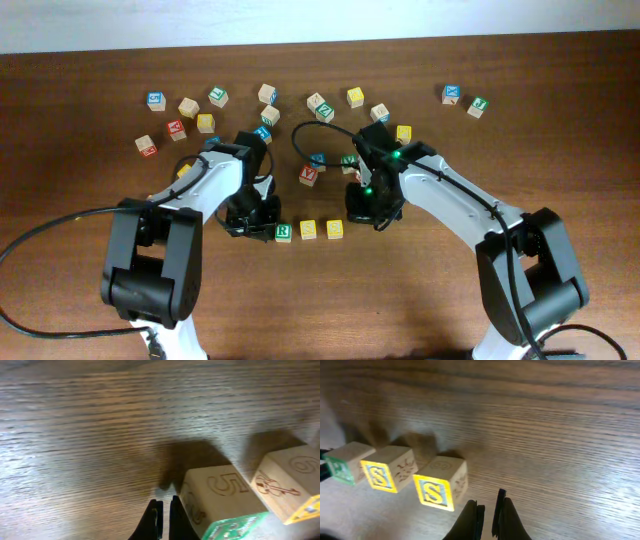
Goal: Spell out RSS
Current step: 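Push the R and S blocks together from both ends with both grippers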
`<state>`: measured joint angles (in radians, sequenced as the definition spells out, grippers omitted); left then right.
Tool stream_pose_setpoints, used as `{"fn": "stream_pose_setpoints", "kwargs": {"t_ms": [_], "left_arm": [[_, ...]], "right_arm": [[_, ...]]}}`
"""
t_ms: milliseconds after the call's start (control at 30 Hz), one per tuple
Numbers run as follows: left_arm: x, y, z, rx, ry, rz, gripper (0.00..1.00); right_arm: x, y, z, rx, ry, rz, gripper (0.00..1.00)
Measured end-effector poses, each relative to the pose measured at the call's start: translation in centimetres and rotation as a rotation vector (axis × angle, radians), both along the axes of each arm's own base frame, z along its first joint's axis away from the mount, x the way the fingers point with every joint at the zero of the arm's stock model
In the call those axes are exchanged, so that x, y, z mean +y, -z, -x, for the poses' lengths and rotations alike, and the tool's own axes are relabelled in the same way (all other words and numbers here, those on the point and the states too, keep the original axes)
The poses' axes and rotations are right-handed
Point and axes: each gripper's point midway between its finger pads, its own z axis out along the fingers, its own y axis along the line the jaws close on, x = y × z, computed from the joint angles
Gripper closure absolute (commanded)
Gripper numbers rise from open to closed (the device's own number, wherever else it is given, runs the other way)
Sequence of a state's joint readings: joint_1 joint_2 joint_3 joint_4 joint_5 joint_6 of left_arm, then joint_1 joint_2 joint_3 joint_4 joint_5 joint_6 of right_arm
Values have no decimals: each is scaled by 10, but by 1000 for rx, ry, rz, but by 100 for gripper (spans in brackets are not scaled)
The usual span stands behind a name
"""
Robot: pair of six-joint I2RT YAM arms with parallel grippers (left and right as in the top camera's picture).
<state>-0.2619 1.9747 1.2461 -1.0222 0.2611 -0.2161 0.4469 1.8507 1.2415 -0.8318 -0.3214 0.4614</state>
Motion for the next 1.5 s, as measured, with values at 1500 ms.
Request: {"fn": "stream_pose_setpoints", "kwargs": {"t_ms": [1500], "left_arm": [[-17, 6, -14, -115, 18, 83, 100]], "right_arm": [[27, 30, 14, 74, 29, -69, 96]]}}
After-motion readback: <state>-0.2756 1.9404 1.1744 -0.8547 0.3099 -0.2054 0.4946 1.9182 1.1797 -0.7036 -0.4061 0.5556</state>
